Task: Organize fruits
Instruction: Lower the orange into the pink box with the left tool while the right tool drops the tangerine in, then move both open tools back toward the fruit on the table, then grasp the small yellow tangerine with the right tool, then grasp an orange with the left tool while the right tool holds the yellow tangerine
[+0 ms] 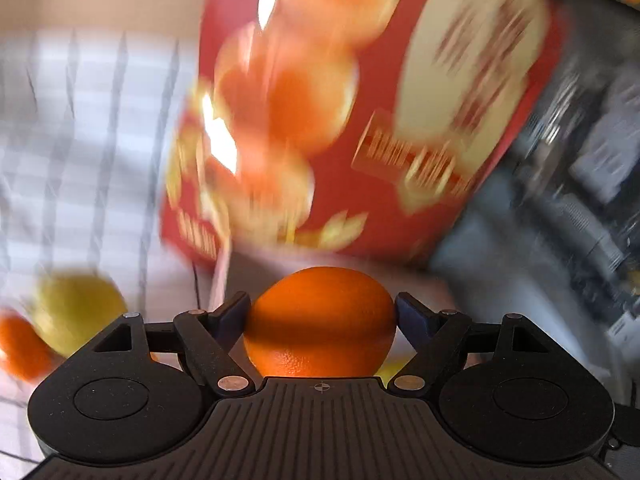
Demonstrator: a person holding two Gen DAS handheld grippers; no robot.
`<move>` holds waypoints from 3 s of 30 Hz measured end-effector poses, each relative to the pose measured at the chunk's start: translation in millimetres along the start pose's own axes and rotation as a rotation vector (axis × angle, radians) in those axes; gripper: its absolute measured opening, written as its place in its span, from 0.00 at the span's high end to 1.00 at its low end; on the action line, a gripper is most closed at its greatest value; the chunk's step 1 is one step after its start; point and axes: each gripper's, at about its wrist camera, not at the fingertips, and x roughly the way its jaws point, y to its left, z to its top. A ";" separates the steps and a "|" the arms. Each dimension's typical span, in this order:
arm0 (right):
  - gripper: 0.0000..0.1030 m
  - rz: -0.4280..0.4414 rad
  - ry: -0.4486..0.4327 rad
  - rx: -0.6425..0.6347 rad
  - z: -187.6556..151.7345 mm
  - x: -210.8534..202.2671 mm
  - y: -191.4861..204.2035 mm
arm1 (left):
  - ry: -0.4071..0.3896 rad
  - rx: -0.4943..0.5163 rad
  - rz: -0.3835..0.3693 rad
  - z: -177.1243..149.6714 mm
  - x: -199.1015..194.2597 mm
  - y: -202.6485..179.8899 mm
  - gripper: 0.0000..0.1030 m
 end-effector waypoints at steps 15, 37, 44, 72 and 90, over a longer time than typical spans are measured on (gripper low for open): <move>0.48 0.067 0.066 -0.059 -16.2 6.4 13.5 | -0.202 0.049 -0.047 -18.1 -107.5 34.9 0.40; 0.58 0.040 0.197 -0.175 51.1 84.8 170.0 | -0.301 -0.091 0.248 -103.1 -170.1 137.4 0.41; 0.65 -0.042 0.209 -0.225 52.6 116.1 167.4 | -0.322 -0.113 0.265 -101.6 -170.9 141.7 0.41; 0.86 0.236 0.173 -0.287 -7.3 -19.7 157.9 | -0.233 -0.113 0.113 -109.1 -165.4 136.9 0.41; 0.63 0.328 0.075 -0.285 -94.8 -44.7 146.6 | -0.215 -0.006 0.141 -118.2 -156.7 116.0 0.42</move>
